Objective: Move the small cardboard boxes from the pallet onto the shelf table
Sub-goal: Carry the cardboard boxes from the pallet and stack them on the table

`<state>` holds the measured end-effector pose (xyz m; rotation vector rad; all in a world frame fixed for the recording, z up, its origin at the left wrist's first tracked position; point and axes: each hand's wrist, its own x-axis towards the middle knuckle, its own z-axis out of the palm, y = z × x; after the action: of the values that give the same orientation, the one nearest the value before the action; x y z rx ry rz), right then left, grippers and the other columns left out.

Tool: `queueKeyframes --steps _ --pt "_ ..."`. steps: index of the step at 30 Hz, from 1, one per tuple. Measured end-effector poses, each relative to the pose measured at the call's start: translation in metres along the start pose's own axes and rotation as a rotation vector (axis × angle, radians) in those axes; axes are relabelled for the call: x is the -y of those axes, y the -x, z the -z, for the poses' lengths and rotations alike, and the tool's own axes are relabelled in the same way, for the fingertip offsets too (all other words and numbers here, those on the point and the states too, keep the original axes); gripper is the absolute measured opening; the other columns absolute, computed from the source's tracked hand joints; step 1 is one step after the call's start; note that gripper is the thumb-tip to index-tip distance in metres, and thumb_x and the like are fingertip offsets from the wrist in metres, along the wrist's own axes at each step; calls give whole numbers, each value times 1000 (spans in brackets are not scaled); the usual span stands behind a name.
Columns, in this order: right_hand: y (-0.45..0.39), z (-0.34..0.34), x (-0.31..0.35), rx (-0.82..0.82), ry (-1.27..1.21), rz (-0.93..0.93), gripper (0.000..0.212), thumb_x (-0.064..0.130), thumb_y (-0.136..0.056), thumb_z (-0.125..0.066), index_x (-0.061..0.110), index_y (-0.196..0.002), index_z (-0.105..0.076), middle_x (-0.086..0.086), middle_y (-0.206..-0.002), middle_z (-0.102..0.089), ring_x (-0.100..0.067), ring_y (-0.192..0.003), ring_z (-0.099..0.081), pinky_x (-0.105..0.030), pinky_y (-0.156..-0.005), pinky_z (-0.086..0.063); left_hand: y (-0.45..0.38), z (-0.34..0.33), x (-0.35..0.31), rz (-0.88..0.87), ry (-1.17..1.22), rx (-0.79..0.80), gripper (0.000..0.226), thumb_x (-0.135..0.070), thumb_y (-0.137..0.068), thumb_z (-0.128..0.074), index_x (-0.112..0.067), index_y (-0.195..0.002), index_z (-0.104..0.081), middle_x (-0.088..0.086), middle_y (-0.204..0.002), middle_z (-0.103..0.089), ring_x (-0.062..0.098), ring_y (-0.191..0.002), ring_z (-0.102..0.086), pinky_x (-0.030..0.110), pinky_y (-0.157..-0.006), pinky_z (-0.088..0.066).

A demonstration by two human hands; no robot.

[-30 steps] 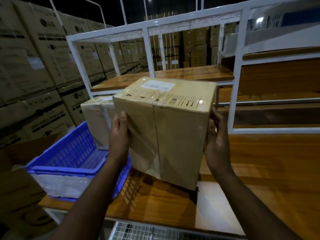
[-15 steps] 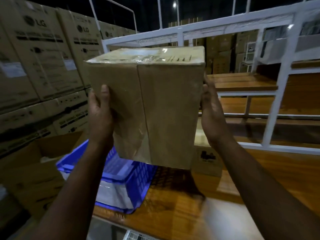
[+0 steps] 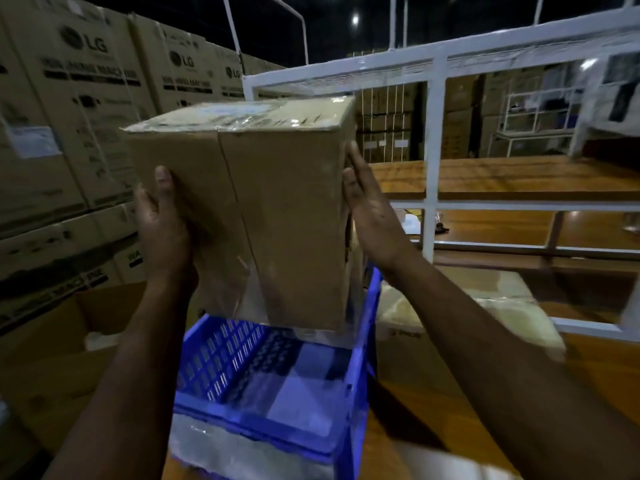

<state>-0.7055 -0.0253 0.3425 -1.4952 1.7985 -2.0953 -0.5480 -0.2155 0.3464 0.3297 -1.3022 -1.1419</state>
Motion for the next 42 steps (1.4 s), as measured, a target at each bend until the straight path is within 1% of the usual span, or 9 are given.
queueKeyframes --steps 3,9,16,20,24,30,34,39,42 --pt "-10 -19 -31 -2 65 -51 67 64 -97 -37 40 -157 -19 16 -164 -19 -3 -149 -20 -47 -122 -25 -11 7 36 81 -42 -1 55 -59 -100 -47 -24 -143 -51 -6 -137 -62 8 -124 -59 36 -107 -49" --pt "1 -30 -75 -33 138 -143 69 75 -91 -33 49 -153 -20 19 -162 -25 -6 -149 -24 -53 -121 -22 -7 16 95 236 9 53 45 -67 -98 -44 -37 -130 -55 -3 -129 -64 14 -116 -63 43 -97 -53" --pt "26 -40 -108 -66 122 -215 74 86 -84 -31 56 -151 -17 22 -164 -12 -9 -153 -8 -57 -119 -24 0 19 116 417 120 80 90 -91 -80 -41 -29 -144 -53 9 -133 -67 28 -120 -66 57 -102 -52" --pt "43 -44 -116 -132 37 -280 92 93 -75 -32 48 -153 -19 15 -159 -30 -9 -146 -32 -52 -116 -34 4 23 124 493 111 108 101 -94 -77 -38 -18 -141 -56 15 -130 -68 33 -119 -66 60 -104 -49" --pt "53 -50 -123 -149 -12 -316 101 96 -70 -36 41 -154 -23 7 -159 -35 -13 -145 -35 -52 -116 -34 20 30 138 563 85 117 91 -96 -75 -39 -40 -144 -52 6 -139 -64 29 -126 -62 58 -109 -44" --pt "63 -55 -132 -162 80 -309 91 87 -77 -46 39 -151 -23 5 -155 -39 -13 -139 -42 -50 -111 -42 16 32 128 677 105 174 82 -90 -83 -29 -36 -136 -60 11 -122 -72 30 -114 -67 49 -97 -53" --pt "77 -57 -141 -161 162 -374 98 89 -68 -56 35 -145 -29 8 -144 -50 -10 -128 -52 -47 -102 -50 22 41 133 804 95 164 77 -87 -82 -39 -30 -124 -68 14 -116 -75 32 -112 -68 47 -96 -53" --pt "84 -56 -143 -136 226 -376 110 84 -60 -68 41 -149 -20 10 -150 -44 -11 -134 -48 -47 -105 -48 14 41 128 773 59 125 49 -52 -102 -41 -13 -114 -68 16 -109 -75 25 -102 -69 34 -75 -54" --pt "86 -55 -141 -115 254 -362 116 75 -58 -76 46 -151 -13 10 -152 -40 -13 -136 -45 -47 -104 -49 19 35 128 710 38 157 59 -61 -101 -35 -15 -111 -71 19 -116 -74 29 -107 -70 43 -92 -52"
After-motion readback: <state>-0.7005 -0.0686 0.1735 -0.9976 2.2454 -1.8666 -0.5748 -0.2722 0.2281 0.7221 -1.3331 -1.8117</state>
